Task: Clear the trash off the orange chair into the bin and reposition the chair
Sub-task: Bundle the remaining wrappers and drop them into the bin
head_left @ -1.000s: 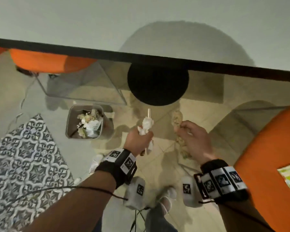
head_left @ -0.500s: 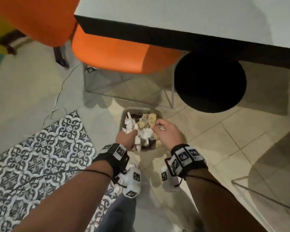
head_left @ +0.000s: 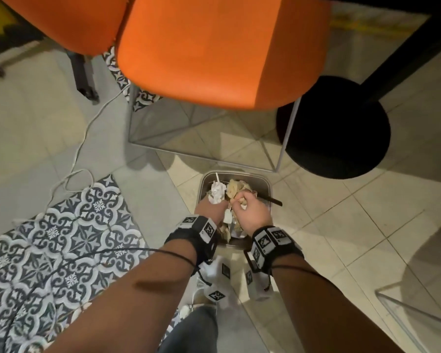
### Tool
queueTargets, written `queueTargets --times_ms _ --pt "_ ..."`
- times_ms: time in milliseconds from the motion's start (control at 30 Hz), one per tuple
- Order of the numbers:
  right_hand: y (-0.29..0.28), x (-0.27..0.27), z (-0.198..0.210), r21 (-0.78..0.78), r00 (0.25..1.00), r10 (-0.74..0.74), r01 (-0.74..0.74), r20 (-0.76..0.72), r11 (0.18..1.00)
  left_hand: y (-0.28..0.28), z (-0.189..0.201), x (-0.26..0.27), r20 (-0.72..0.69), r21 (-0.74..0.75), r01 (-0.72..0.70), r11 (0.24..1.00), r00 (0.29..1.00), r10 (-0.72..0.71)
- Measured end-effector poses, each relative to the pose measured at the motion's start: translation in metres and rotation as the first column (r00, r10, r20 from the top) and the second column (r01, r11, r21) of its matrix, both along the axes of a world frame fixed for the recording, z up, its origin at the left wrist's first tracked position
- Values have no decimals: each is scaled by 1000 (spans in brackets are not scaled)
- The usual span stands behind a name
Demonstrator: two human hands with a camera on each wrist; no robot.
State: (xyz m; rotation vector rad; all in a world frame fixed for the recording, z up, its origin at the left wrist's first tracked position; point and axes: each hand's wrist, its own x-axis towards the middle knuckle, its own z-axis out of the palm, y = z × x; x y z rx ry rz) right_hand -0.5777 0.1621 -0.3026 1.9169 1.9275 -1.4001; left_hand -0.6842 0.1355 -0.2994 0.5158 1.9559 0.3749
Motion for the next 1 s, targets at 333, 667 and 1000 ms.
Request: queueTargets --times_ms 333,667,1000 --pt "5 -5 -16 -214 999 7 5 53 977 -12 -25 2 173 3 -216 976 962 212" --pt "2 2 -6 -151 989 90 -72 119 986 -16 -18 4 -56 -208 321 924 939 -339" --pt "-3 50 32 4 999 -47 47 -12 999 0 24 33 -341 -202 348 916 851 -399"
